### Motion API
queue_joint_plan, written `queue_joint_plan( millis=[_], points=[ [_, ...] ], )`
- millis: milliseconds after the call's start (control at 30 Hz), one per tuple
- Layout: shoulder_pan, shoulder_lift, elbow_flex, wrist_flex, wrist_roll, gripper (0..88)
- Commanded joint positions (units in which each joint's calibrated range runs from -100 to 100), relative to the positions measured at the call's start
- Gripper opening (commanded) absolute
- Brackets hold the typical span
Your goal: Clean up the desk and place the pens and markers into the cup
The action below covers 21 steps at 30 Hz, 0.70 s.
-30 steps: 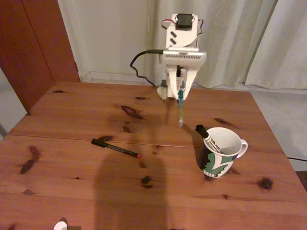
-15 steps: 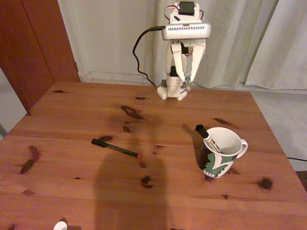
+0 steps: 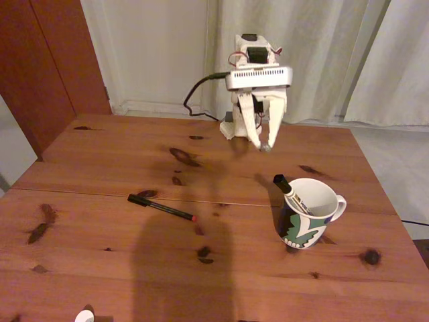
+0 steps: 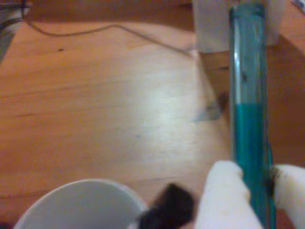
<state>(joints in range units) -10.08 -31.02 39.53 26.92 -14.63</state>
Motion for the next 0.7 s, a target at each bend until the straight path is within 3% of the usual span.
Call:
queue_joint_plan(
  millis=[0,667],
  points=[
    [-2.34,-2.04,1.5,-6.4,-0.09,0.7],
    [-7.65,6.23,9.79,-34.62,0.06,0.7]
  ],
)
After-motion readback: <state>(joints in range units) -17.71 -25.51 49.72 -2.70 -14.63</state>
